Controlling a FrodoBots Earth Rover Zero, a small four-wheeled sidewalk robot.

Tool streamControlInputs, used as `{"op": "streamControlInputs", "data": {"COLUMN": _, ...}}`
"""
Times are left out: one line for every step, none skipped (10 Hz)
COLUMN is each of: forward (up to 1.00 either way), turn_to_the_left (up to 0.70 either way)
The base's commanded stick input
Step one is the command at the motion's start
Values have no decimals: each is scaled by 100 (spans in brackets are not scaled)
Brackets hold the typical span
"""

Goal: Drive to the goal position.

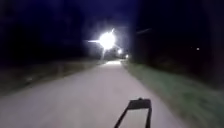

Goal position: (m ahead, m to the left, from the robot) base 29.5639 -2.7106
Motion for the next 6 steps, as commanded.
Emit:
{"op": "streamControlInputs", "data": {"forward": 91, "turn_to_the_left": 0}}
{"op": "streamControlInputs", "data": {"forward": 91, "turn_to_the_left": 0}}
{"op": "streamControlInputs", "data": {"forward": 91, "turn_to_the_left": 0}}
{"op": "streamControlInputs", "data": {"forward": 91, "turn_to_the_left": 0}}
{"op": "streamControlInputs", "data": {"forward": 91, "turn_to_the_left": 0}}
{"op": "streamControlInputs", "data": {"forward": 91, "turn_to_the_left": 0}}
